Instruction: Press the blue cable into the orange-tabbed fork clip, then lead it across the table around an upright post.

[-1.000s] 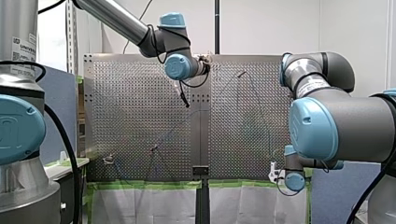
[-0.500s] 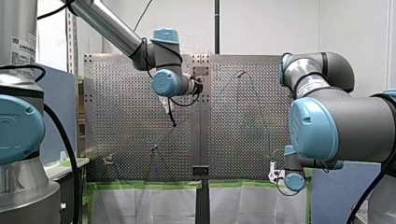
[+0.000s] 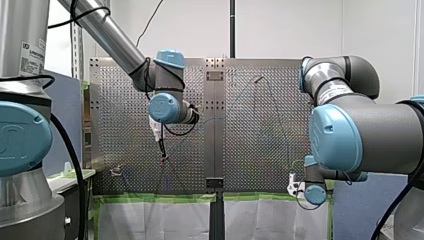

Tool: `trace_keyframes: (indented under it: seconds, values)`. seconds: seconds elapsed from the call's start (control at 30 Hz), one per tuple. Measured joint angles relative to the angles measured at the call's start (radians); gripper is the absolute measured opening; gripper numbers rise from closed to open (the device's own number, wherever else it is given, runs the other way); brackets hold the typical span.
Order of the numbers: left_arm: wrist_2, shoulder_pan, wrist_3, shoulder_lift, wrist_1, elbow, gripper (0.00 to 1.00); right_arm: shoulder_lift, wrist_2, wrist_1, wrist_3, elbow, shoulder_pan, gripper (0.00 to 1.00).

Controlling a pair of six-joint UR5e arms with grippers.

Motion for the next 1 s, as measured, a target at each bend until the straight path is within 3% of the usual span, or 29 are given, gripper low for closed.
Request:
trace_keyframes:
  seconds: [0.13,0.47,1.0]
  values:
    - [-0.004,0.020,-0.007,-0.038,0.036,-0.038,1.00,0.000,0.001,0.000,-0.001,0.000,0.000,0.00]
    - [0.074,0.104,0.036,-0.107,0.126,-0.124,1.00,0.000,0.000,0.001,-0.004,0.000,0.000,0.00]
    - [0.081,0.111,0.041,-0.109,0.133,-0.128,1.00,0.000,0.000,0.001,-0.005,0.000,0.000,0.00]
